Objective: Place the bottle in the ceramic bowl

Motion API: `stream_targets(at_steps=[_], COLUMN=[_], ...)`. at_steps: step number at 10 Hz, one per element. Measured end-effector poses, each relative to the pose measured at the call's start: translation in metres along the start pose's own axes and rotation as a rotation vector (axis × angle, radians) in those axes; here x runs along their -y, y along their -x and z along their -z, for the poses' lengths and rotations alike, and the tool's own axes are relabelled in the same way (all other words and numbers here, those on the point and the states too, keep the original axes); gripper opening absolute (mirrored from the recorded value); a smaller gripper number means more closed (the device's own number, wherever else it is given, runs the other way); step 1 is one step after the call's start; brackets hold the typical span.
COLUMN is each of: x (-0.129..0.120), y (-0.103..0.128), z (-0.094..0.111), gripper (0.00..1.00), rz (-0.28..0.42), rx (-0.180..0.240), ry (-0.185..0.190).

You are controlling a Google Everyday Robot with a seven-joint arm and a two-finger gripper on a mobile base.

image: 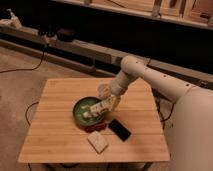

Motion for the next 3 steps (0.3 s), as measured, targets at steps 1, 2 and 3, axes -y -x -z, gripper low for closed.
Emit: stream_targets(at_steps=[1, 2, 3], x=[0.001, 0.006, 0.007], y=[0.002, 0.002, 0.0], z=[0.001, 0.008, 0.012], gripper=[0.8, 0.8, 0.8], rz=[-0.028, -0.053, -0.066], rx=[0.017, 0.039, 0.047], ry=[0.005, -0.005, -0.011])
